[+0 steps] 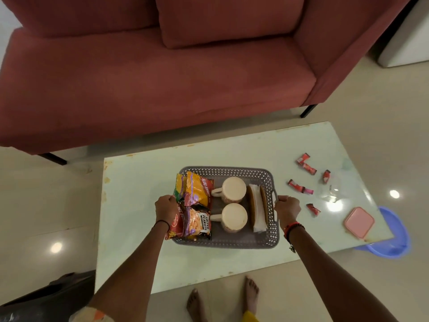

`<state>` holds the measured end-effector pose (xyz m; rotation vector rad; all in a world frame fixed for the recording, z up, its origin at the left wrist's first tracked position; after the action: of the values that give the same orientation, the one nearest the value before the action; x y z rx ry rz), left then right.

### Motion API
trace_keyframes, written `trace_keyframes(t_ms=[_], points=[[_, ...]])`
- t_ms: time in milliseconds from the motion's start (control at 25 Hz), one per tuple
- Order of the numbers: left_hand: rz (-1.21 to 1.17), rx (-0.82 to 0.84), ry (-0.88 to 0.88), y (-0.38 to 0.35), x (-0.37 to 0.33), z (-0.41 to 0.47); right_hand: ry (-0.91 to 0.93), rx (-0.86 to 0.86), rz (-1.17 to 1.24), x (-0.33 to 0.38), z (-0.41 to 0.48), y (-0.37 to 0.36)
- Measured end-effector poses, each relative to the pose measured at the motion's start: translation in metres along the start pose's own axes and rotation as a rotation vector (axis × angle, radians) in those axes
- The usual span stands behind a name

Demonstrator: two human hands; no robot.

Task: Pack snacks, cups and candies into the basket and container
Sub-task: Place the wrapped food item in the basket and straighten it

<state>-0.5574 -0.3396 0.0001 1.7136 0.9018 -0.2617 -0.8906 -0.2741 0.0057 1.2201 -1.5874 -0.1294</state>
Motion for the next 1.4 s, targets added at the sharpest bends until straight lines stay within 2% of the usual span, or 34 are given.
trace_keyframes(t_ms=[200, 520, 1400], points=[[-0.01, -0.069, -0.002, -0.039, -0.028, 0.009, 0.097, 0.055, -0.057, 0.017, 0.063, 0.007], [0.002, -0.161, 0.053, -0.072, -0.034, 0.025, 0.222, 0.149, -0.17, 0.036, 0.119, -0.013], [0.002, -0.224, 0.159, -0.09, -0.018, 0.025, 0.304, 0.263, -0.206, 0.027, 0.136, -0.033]])
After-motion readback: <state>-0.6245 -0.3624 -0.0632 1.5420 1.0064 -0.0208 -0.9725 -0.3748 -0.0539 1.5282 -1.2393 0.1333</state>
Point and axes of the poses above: each hand's wrist, its own z-axis towards the middle knuckle, its own y-axis out of the back of the hand, x = y × z, the point moved 2 cm from there along z, towards the middle knuckle, and after that the axes turned 3 degrees about -x, right-handed, at the moved point
